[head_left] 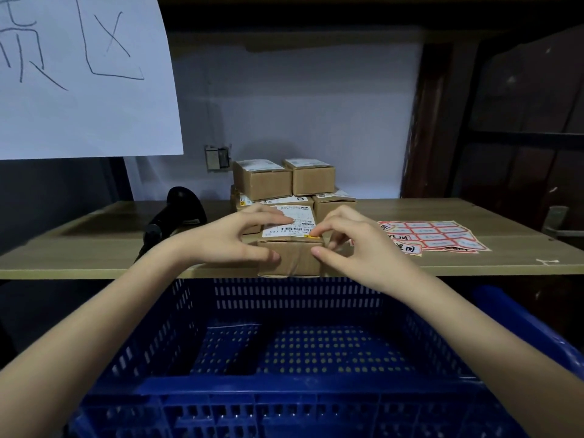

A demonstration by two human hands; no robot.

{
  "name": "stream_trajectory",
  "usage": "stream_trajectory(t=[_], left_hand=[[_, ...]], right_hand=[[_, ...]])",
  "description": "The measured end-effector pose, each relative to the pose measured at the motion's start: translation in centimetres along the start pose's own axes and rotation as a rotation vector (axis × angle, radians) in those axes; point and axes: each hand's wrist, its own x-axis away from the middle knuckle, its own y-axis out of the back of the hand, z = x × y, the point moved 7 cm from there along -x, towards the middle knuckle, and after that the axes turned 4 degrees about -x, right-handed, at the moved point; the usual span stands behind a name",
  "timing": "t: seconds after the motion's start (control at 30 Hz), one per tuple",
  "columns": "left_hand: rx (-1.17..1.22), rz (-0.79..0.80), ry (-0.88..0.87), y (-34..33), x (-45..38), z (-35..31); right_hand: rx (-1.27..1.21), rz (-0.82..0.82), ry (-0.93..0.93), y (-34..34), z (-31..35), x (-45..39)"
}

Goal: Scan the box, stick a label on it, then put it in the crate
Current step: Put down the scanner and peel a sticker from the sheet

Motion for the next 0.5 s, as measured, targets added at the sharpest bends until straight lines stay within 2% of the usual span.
stream_trajectory(t=[0.1,0.2,0.3,0.4,0.5], left_hand=[[-0.003,0.002,-0.009,0.1,-0.1,0.4],[-0.045,0.020,-0.036,0.0,-0.1,0.5],[-0.072,0.018,-0.070,0.3,0.1,-0.2],[-0.118,-0.054,-0.115,1.1,0.1,-1.8],[-0.195,-0.098,-0.176,1.1,-0.4,-4.0]], right_hand=[[0.029,0.007,-0.001,-0.1,0.0,-0.1],[0.032,-0.059,-0.075,1.3,-1.1,0.1],[0.166,-0.151,-0.247,4.7,-4.3,0.8],[0.454,-0.065,-0.513,7.6,-8.5,2.2],[0.570,0.021,-0.672,8.6,-10.9,3.7]])
